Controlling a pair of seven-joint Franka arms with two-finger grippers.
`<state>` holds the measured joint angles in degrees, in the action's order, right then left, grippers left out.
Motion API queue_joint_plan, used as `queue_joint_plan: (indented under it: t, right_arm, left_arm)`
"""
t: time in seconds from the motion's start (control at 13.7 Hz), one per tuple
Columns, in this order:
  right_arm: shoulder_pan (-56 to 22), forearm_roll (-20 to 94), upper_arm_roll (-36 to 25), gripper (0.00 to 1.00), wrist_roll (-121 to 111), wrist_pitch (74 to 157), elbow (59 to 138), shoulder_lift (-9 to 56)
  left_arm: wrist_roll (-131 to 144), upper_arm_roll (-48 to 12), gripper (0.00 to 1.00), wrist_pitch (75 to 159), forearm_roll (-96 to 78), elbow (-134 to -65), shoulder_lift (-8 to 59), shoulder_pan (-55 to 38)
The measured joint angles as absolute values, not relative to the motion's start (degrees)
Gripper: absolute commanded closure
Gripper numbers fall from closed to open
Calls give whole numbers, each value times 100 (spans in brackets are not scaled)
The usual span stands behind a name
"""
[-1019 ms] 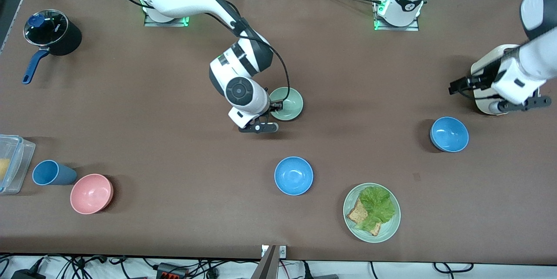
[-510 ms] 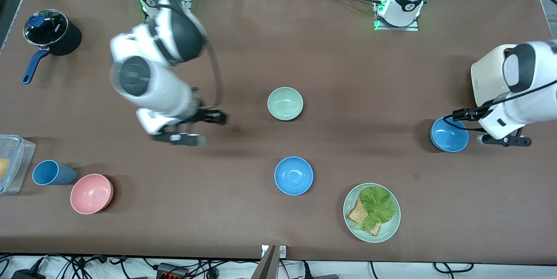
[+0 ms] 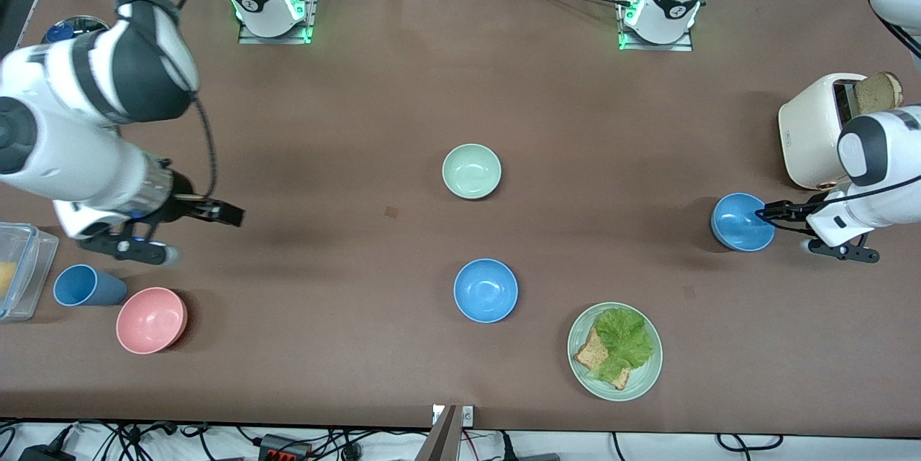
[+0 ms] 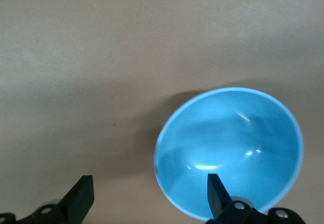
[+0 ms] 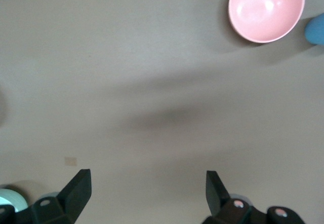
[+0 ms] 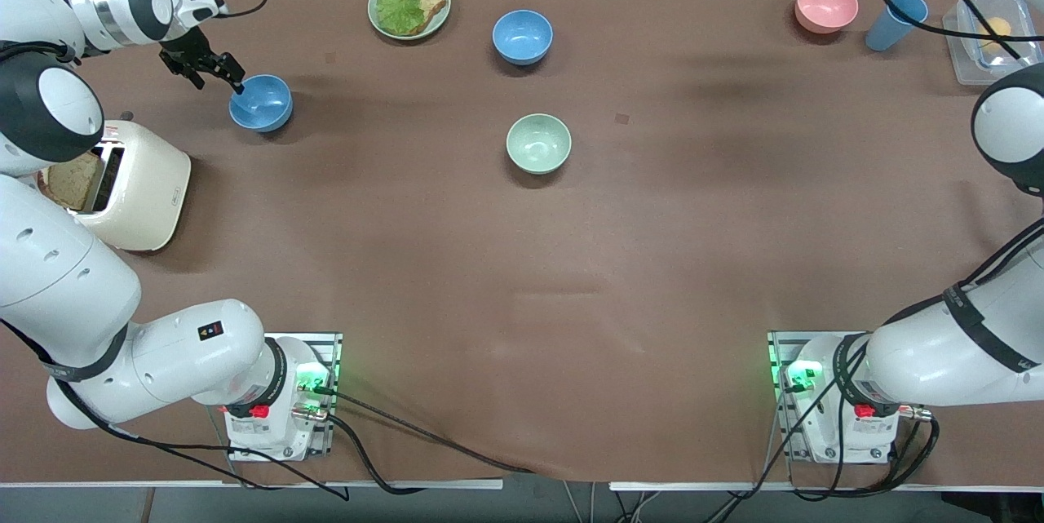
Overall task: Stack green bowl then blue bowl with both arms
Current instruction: 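Release the green bowl with the right gripper while the left gripper reaches the blue bowl, then grasp the blue bowl's rim with the left gripper and lift it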
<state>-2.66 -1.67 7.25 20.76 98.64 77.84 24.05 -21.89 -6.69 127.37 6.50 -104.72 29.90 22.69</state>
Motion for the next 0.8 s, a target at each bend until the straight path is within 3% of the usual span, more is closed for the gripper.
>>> queue_joint_plan:
  t: [0.15,0.8]
  right_arm:
    - [-69,-171,718,0,1813,9855,7784,2348]
    - [228,3,-36,0,92,9257,7787,1408]
  left_arm:
    - [-2228,-677,13,12835,620,-10461,3131,2311]
    - [-2249,-738,69,12949,119,-10446,3405,2315]
